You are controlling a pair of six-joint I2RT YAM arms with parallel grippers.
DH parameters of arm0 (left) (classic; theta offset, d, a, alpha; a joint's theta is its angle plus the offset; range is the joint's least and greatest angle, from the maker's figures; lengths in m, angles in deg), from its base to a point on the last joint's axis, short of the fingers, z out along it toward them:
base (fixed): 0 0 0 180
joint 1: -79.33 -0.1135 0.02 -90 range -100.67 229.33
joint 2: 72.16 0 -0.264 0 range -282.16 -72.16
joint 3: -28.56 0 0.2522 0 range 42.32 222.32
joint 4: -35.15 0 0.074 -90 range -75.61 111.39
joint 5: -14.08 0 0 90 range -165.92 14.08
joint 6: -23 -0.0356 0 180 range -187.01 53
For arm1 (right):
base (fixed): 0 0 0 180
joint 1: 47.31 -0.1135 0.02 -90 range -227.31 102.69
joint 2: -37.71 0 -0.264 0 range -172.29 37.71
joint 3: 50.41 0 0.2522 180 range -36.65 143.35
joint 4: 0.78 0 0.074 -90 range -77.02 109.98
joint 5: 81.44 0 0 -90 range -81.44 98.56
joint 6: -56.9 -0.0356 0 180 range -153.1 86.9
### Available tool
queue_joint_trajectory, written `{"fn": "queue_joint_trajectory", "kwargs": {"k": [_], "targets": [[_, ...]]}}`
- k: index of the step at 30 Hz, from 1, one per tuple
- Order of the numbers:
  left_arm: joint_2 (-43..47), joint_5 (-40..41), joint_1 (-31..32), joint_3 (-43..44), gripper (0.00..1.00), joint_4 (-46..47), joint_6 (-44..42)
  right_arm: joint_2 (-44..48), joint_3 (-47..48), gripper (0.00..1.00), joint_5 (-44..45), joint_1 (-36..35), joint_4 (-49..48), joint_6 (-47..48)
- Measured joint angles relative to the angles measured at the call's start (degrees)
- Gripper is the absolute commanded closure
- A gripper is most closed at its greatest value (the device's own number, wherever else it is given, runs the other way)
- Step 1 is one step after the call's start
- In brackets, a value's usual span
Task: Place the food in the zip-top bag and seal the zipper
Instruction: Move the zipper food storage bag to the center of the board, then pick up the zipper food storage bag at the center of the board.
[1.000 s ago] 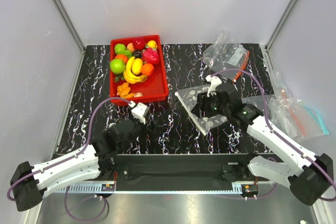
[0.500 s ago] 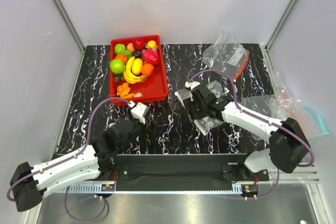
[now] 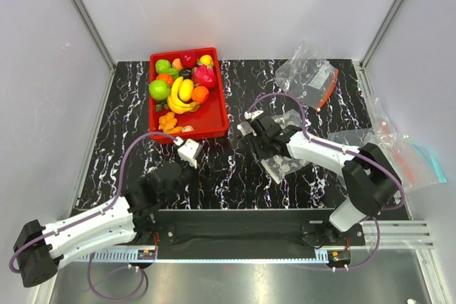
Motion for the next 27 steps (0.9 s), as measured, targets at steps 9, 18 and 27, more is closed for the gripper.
{"fn": "queue_joint_trajectory", "kwargs": {"k": [9, 18, 27], "targets": [[0.0, 0.0, 0.0, 0.5, 0.01, -0.2, 0.0, -3.4, 1.4, 0.60, 2.3, 0.0, 0.0, 0.5], [-1.4, -0.5, 0.0, 0.7, 0.01, 0.3, 0.0, -4.6, 1.7, 1.00, 2.6, 0.0, -0.3, 0.1], [-6.4, -2.6, 0.0, 2.2, 0.01, 0.4, 0.0, 7.4, 0.1, 1.00, -3.0, -2.2, -0.5, -5.0]]}}
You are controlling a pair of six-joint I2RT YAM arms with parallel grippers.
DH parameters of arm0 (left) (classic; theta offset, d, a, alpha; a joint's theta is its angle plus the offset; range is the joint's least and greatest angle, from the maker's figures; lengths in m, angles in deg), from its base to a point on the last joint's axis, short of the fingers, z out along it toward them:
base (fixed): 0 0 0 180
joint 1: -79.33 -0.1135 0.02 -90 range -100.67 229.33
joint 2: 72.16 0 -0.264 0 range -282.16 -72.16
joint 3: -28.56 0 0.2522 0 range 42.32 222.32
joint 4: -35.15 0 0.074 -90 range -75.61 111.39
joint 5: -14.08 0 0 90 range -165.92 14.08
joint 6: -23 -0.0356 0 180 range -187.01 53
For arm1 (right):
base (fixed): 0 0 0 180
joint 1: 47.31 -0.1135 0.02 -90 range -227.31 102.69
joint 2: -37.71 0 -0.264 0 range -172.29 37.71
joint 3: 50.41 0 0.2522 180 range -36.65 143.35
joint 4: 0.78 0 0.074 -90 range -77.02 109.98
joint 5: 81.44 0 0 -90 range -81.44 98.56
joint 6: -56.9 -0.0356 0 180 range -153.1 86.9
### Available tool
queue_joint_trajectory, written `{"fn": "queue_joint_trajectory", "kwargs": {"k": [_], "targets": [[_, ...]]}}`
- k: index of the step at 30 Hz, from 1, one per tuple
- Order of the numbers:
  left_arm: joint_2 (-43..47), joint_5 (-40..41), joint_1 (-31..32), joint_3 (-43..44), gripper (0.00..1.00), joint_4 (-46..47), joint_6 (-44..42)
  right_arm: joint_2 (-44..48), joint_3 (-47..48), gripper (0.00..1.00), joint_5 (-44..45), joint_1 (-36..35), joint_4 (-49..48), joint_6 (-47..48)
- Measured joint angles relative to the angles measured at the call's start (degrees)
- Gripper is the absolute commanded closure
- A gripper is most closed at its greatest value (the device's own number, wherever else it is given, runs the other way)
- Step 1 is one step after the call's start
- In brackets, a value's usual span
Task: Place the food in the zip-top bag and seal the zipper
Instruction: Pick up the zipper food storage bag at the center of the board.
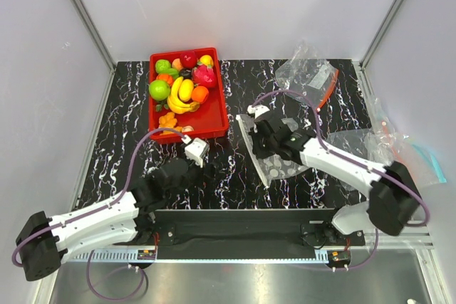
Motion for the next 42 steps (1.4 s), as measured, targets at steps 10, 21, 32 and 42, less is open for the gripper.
{"fn": "queue_joint_trajectory", "kwargs": {"k": [10, 21, 32, 42], "targets": [[-1.3, -1.5, -0.2, 0.0, 0.01, 3.7, 2.8, 12.5, -4.9, 1.00, -7.0, -5.2, -6.0, -9.9], [4.0, -6.9, -4.5, -2.6, 0.08, 12.0, 18.6, 16.8, -11.0, 1.00, -7.3, -7.6, -11.5, -15.9], [-7.3, -8.6, -4.5, -1.4, 0.23, 15.0, 35.2, 19.8, -12.7, 1.00, -5.7, -7.8, -13.0, -17.2], [-6.8, -8.4, -4.5, -1.4, 0.28, 17.8, 37.9, 21.7, -13.2, 1.00, -5.7, -7.8, -13.2, -17.8]]}}
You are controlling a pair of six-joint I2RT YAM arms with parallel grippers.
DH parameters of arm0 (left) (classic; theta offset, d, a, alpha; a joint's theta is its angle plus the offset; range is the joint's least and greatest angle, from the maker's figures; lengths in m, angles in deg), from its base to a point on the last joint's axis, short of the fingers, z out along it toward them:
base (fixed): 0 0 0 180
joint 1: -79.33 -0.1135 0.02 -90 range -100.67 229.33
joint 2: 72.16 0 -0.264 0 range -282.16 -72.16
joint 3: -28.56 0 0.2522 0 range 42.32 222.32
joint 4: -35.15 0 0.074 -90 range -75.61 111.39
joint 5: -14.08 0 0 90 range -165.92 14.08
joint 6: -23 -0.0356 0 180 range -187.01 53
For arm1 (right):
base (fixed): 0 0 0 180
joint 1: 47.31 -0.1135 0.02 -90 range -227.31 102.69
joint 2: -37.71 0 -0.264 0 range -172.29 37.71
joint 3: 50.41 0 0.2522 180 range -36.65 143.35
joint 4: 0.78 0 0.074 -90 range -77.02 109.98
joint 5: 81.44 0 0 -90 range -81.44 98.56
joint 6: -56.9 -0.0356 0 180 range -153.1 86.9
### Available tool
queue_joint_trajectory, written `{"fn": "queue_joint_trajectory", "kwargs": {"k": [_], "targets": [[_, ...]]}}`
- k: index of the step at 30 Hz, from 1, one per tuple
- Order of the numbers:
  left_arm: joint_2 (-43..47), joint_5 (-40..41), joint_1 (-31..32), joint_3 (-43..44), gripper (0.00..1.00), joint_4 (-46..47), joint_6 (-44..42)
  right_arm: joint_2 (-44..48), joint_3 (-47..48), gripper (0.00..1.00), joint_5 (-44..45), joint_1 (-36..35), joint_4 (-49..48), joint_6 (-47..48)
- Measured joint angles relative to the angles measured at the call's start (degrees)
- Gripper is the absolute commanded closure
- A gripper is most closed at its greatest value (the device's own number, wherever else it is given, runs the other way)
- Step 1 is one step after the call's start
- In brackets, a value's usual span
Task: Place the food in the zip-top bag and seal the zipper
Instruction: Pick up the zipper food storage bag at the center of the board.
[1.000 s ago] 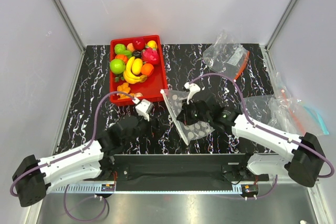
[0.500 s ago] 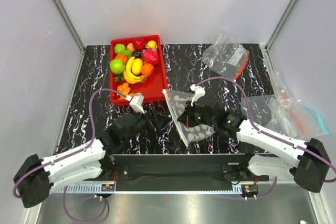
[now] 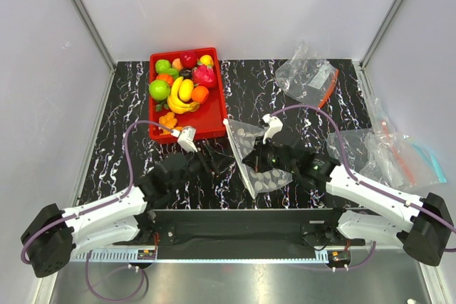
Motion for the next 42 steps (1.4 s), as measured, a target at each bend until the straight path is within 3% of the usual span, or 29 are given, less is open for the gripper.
{"fn": "queue_joint_trajectory", "kwargs": {"k": [15, 27, 35, 42], "targets": [[-3.8, 1.9, -0.9, 3.9, 0.50, -1.7, -1.6, 1.2, 0.0, 1.00, -0.2, 0.0, 0.0, -0.4], [-7.6, 0.7, -1.6, 5.1, 0.49, -1.1, -1.4, 1.4, 0.0, 1.00, -0.5, 0.0, 0.2, -0.4], [3.2, 2.8, -1.7, 1.4, 0.46, -0.3, 0.7, 1.4, 0.0, 1.00, -0.5, 0.0, 0.4, -0.4], [0.7, 2.8, -1.8, 2.6, 0.48, -0.4, 0.7, 1.4, 0.0, 1.00, -0.6, 0.0, 0.4, -0.4]]}}
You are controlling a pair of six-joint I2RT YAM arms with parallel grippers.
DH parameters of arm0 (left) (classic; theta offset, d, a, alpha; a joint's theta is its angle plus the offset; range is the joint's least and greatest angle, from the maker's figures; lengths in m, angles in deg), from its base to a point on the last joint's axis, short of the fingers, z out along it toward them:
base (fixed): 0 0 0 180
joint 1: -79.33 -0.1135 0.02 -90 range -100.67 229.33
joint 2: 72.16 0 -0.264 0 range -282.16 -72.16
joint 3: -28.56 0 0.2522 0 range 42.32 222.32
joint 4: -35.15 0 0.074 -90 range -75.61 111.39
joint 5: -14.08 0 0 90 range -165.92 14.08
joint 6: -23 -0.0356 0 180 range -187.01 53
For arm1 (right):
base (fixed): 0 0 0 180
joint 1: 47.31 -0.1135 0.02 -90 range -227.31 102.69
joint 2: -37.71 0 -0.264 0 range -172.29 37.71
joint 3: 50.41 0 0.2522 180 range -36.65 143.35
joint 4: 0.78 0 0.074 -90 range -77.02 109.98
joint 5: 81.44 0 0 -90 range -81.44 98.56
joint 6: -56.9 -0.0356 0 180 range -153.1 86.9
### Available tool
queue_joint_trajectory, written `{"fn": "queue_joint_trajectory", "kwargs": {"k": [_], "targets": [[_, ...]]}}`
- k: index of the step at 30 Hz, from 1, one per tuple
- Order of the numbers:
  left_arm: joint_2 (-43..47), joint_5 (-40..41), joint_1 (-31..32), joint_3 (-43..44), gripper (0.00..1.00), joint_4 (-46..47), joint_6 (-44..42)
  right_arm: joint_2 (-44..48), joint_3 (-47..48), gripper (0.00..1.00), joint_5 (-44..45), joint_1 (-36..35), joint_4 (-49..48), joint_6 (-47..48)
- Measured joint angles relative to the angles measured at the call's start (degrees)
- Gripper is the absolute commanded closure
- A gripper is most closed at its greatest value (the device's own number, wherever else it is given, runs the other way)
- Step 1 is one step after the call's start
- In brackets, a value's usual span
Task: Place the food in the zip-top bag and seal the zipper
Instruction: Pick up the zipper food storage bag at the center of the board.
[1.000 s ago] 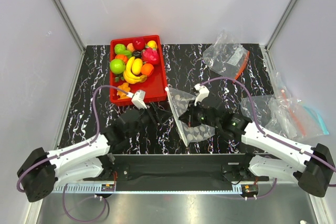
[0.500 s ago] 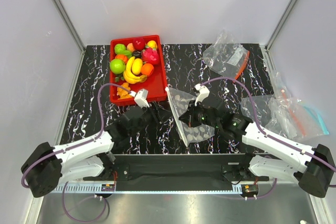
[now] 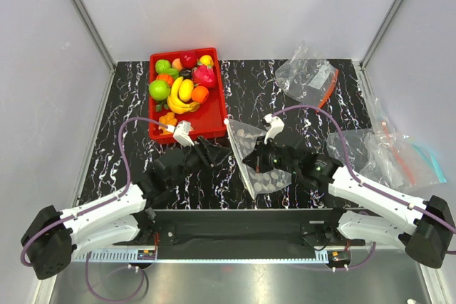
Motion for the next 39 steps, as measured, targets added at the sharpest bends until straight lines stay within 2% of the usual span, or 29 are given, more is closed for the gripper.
{"fn": "queue_joint_trajectory", "kwargs": {"k": [18, 20, 21, 26, 29, 31, 34, 39], "targets": [[-8.0, -1.4, 0.0, 1.9, 0.52, 3.9, 1.0, 0.0, 0.0, 1.00, -0.1, 0.0, 0.0, 0.0], [-9.4, -1.7, 0.0, 2.5, 0.58, 4.1, 1.0, 0.0, 0.0, 1.00, -0.1, 0.0, 0.0, 0.0], [-10.3, -2.0, 0.0, 3.0, 0.68, 4.3, 1.0, 0.0, 0.0, 1.00, -0.2, 0.0, 0.0, 0.0], [-15.4, -3.8, 0.0, 5.0, 1.00, 5.9, 0.0, 0.0, 0.0, 1.00, -0.6, 0.0, 0.0, 0.0], [-17.3, -4.4, 0.0, 5.3, 1.00, 6.3, -1.2, 0.0, 0.0, 0.99, -0.6, 0.0, 0.0, 0.0], [-17.6, -4.6, 0.0, 5.3, 1.00, 6.1, -2.2, 0.0, 0.0, 0.78, -0.5, 0.0, 0.3, 0.0], [-17.6, -4.8, 0.0, 5.4, 1.00, 5.9, -4.0, 0.0, 0.1, 0.61, 0.3, -0.1, 1.9, 0.7], [-16.3, -5.0, 0.0, 5.4, 1.00, 4.7, -6.7, -1.0, 1.1, 0.48, 2.3, -0.6, 5.6, 1.8]]}}
